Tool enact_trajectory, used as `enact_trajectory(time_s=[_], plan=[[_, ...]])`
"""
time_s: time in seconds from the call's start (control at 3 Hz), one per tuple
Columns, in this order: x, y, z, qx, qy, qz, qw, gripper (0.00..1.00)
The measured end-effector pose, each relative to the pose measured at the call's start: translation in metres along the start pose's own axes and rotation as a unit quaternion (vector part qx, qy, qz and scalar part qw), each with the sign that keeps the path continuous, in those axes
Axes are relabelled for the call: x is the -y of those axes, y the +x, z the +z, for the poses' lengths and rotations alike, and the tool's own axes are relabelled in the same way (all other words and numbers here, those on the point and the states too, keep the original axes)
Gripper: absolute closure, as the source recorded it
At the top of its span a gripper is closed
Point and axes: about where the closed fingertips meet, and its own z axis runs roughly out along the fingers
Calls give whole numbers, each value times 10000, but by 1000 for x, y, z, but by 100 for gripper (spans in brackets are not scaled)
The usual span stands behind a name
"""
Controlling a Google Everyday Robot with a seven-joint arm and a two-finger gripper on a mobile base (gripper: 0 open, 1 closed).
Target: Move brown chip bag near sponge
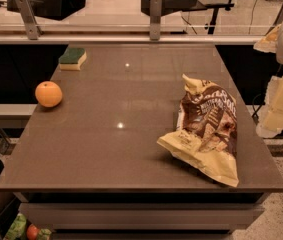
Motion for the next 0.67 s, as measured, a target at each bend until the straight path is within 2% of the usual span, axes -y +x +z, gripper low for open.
enact_trajectory(time_s=[0.33,0.67], plan=[[0,0,0,0,0,-2,10000,0],[1,-10,14,-12,-71,-72,9999,0]])
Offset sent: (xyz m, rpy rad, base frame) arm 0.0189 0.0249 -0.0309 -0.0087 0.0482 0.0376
